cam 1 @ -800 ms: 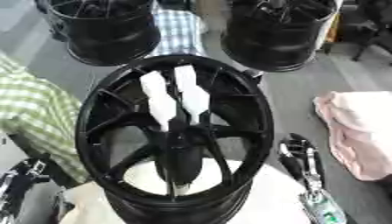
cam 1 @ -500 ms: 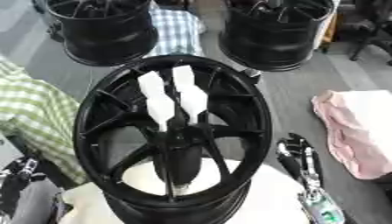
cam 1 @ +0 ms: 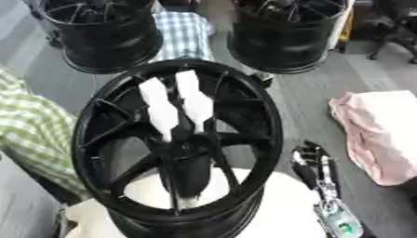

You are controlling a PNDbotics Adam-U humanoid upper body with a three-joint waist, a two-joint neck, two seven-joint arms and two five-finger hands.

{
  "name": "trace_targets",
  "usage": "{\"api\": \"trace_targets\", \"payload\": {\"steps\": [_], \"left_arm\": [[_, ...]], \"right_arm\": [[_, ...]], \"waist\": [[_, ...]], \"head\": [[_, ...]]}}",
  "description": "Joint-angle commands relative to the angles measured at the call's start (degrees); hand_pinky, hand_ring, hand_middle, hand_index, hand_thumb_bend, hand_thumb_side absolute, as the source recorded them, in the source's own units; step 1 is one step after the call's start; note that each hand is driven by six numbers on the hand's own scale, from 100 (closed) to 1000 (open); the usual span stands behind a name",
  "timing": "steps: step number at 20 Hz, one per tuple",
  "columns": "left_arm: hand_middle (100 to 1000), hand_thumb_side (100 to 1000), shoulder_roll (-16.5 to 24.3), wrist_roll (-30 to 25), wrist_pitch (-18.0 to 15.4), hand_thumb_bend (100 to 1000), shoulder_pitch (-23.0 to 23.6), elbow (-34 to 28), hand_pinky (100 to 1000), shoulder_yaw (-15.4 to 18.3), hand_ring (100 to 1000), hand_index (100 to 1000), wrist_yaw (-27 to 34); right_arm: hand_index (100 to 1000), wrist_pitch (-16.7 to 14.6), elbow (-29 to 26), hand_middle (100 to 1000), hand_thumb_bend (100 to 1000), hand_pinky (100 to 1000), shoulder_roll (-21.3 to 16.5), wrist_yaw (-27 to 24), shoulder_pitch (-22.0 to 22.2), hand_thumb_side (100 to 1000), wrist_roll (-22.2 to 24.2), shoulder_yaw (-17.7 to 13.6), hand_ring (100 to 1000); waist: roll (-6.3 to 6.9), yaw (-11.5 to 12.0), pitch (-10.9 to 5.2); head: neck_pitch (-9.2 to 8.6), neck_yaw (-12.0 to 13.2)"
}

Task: Pull the pin out of the wheel hub.

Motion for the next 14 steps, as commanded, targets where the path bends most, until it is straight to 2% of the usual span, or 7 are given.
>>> {"api": "trace_targets", "payload": {"steps": [1, 4, 9, 12, 14], "left_arm": [[673, 614, 6.91, -2.34, -2.81, 420, -3.33, -3.72, 724, -3.62, 707, 810, -1.0], [706, 636, 11.48, -5.13, -5.6, 458, -7.27, -4.26, 755, -8.12, 732, 846, -3.1], [734, 611, 19.12, -9.83, -10.3, 518, -13.6, -4.93, 774, -15.76, 751, 863, -7.44], [744, 612, 23.65, -12.62, -13.08, 550, -16.71, -5.73, 786, -20.29, 759, 868, -7.81], [749, 597, 25.41, -14.58, -15.04, 526, -18.77, -5.68, 790, -23.48, 761, 870, -8.42]], "right_arm": [[830, -0.09, -0.67, 691, 100, 744, -1.21, 0.45, -0.35, 479, -0.26, -0.08, 733], [830, -0.19, -0.63, 691, 100, 744, -1.25, 0.69, -0.4, 479, 0.0, 0.21, 733], [830, -0.38, -0.47, 691, 100, 743, -0.94, 1.14, -0.63, 479, 0.71, 0.83, 732], [830, -0.48, -0.36, 691, 100, 743, -0.65, 1.28, -0.73, 479, 1.07, 1.09, 732], [830, -0.53, -0.3, 691, 100, 743, -0.52, 1.37, -0.72, 480, 1.25, 1.2, 732]], "waist": [[0.27, -0.25, -0.7], [0.63, -0.88, -0.71], [0.82, -2.41, -0.7], [0.72, -3.07, -0.73], [0.7, -3.36, -0.8]], "head": [[-0.09, -0.44], [-0.09, 0.05], [-0.09, 1.47], [-0.09, 2.22], [-0.09, 2.48]]}}
